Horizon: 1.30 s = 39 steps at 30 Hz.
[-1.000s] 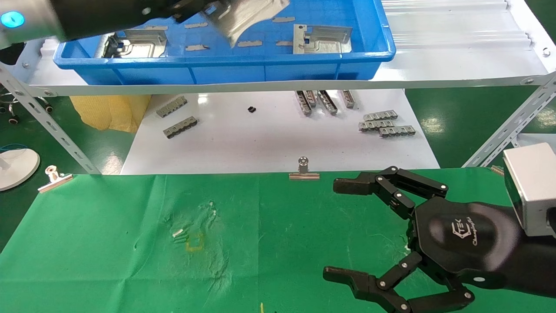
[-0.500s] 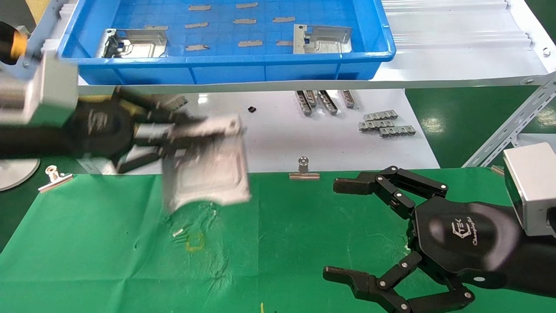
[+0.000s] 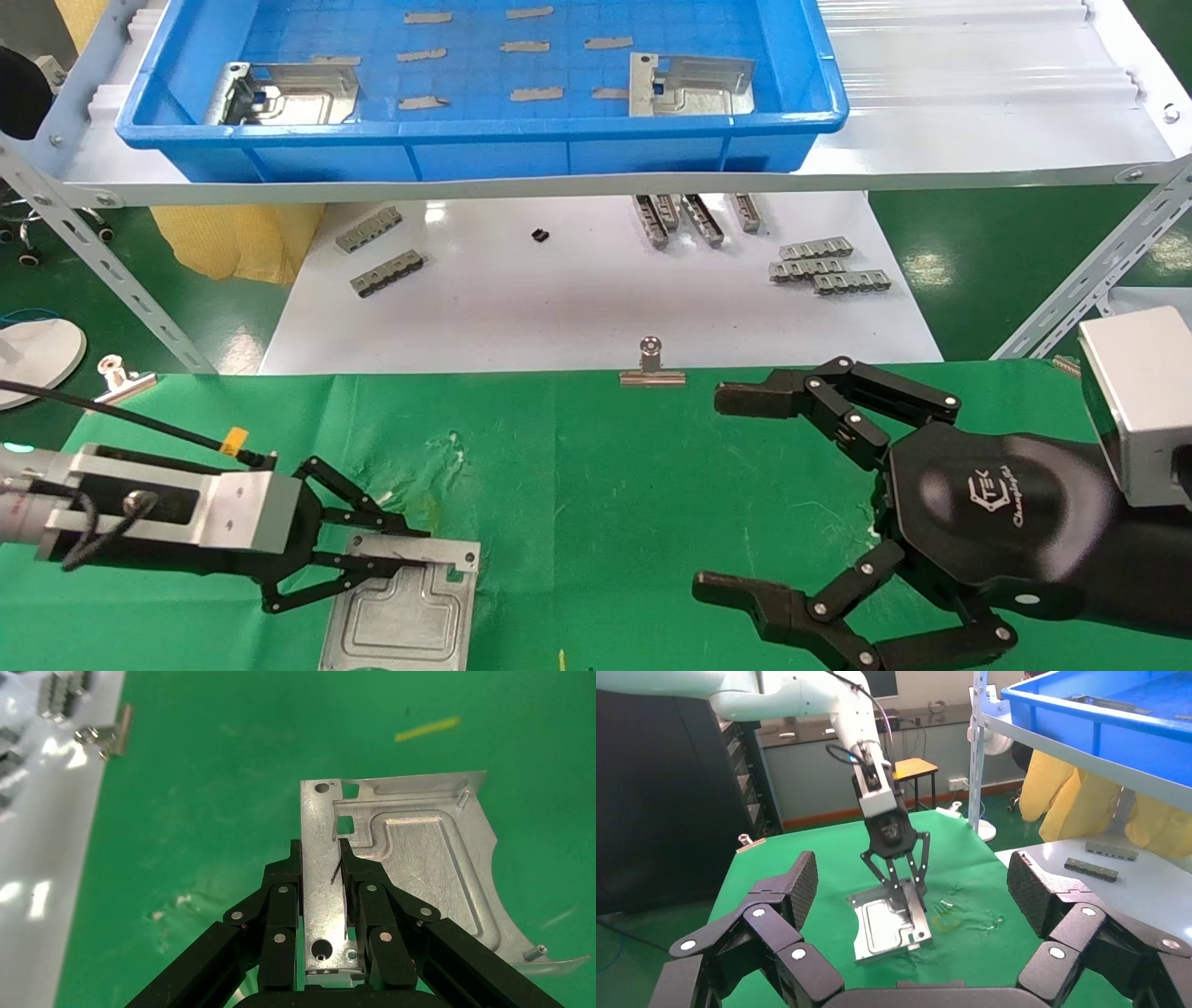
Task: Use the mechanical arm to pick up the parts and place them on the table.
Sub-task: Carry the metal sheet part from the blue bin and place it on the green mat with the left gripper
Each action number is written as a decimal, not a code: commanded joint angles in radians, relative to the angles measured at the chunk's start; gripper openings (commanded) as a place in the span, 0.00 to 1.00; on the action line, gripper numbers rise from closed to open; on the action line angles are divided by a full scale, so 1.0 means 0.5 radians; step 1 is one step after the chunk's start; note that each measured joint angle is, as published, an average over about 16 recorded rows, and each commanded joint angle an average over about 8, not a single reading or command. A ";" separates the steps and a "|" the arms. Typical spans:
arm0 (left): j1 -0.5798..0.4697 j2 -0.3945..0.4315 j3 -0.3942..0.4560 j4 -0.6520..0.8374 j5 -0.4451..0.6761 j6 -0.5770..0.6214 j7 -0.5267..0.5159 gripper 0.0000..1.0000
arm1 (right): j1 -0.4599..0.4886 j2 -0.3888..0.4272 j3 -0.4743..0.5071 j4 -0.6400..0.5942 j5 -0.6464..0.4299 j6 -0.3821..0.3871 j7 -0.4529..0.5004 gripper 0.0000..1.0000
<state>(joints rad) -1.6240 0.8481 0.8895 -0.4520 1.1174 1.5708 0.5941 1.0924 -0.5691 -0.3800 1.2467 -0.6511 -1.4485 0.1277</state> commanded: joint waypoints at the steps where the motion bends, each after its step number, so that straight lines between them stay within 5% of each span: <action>1: 0.002 0.039 0.036 0.076 0.040 -0.001 0.100 0.00 | 0.000 0.000 0.000 0.000 0.000 0.000 0.000 1.00; 7: -0.017 0.095 0.024 0.314 0.004 -0.038 0.298 0.00 | 0.000 0.000 0.000 0.000 0.000 0.000 0.000 1.00; 9: -0.029 0.114 0.022 0.381 0.003 -0.052 0.350 0.09 | 0.000 0.000 0.000 0.000 0.000 0.000 0.000 1.00; 15: -0.041 0.177 0.014 0.526 0.000 -0.093 0.545 0.84 | 0.000 0.000 0.000 0.000 0.000 0.000 0.000 1.00; 17: -0.039 0.195 0.007 0.565 -0.006 -0.120 0.616 1.00 | 0.000 0.000 0.000 0.000 0.000 0.000 0.000 1.00; 29: -0.027 0.240 -0.060 0.788 -0.098 -0.172 0.751 1.00 | 0.000 0.000 0.000 0.000 0.000 0.000 0.000 1.00; 39: 0.034 0.217 -0.152 0.965 -0.232 0.023 0.449 1.00 | 0.000 0.000 0.000 0.000 0.000 0.000 0.000 1.00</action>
<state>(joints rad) -1.6102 0.9574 0.8186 0.0204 1.0084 1.5700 0.8428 1.0922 -0.5690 -0.3801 1.2466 -0.6509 -1.4483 0.1276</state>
